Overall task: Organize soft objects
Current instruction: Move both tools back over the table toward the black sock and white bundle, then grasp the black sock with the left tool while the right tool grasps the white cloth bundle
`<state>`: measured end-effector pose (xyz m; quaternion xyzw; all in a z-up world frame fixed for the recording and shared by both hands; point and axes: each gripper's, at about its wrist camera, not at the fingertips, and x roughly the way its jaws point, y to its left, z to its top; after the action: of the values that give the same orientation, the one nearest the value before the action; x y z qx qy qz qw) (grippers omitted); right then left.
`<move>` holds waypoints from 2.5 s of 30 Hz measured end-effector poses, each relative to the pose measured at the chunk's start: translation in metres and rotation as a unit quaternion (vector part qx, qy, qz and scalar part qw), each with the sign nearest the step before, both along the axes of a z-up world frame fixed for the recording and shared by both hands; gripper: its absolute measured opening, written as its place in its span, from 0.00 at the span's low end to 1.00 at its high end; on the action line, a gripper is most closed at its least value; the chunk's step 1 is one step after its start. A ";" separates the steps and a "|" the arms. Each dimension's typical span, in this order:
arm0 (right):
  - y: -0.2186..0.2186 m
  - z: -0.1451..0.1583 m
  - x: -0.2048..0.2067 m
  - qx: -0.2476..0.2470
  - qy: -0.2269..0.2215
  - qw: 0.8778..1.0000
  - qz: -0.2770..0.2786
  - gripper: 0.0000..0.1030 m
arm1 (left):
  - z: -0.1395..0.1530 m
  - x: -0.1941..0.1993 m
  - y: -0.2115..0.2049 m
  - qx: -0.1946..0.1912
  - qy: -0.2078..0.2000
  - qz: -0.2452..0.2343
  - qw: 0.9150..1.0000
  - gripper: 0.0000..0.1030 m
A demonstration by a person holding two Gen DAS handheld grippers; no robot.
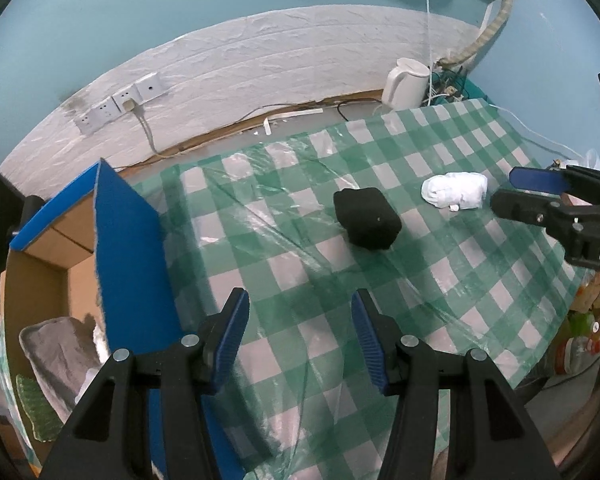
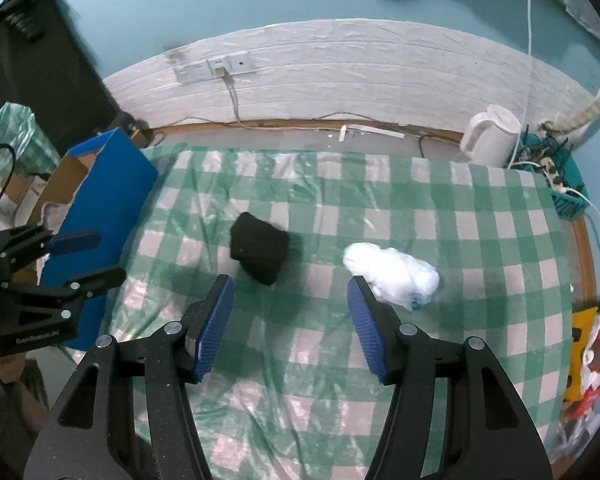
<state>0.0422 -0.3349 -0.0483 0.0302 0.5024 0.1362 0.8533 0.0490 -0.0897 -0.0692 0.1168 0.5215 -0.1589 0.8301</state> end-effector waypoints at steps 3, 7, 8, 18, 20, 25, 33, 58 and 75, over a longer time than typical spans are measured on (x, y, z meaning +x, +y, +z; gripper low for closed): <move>-0.012 -0.002 0.002 -0.003 0.005 1.000 -0.009 0.58 | -0.002 0.002 -0.005 0.000 0.003 -0.004 1.000 0.53; -0.023 -0.005 0.007 -0.022 0.007 1.000 -0.013 0.61 | -0.005 0.008 -0.014 -0.003 0.009 -0.009 1.000 0.53; -0.026 -0.006 0.008 -0.026 0.008 1.000 -0.013 0.61 | -0.006 0.010 -0.016 -0.005 0.013 -0.010 1.000 0.55; -0.042 -0.041 0.036 -0.064 0.026 0.997 0.024 0.61 | -0.027 0.031 -0.051 -0.028 0.049 -0.044 0.997 0.58; -0.040 -0.047 0.040 -0.071 0.020 0.996 0.048 0.61 | -0.032 0.035 -0.058 -0.025 0.051 -0.051 0.997 0.58; -0.034 -0.061 0.049 -0.082 0.023 0.993 0.076 0.61 | -0.048 0.049 -0.068 -0.008 0.057 -0.060 0.997 0.58; -0.020 -0.082 0.060 -0.133 0.025 0.984 0.120 0.61 | -0.063 0.063 -0.070 -0.012 0.077 -0.052 0.996 0.59; -0.048 -0.101 0.064 -0.028 0.076 0.997 -0.005 0.40 | -0.087 0.081 -0.090 -0.026 0.107 -0.042 0.993 0.67; -0.061 -0.059 0.047 0.012 0.052 0.997 -0.048 0.40 | -0.089 0.081 -0.109 -0.023 0.109 -0.061 0.992 0.29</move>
<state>0.0895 -0.3956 -0.1073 0.0712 0.5421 0.0989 0.8314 0.1298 -0.1982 -0.1586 0.1111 0.5971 -0.2336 0.7593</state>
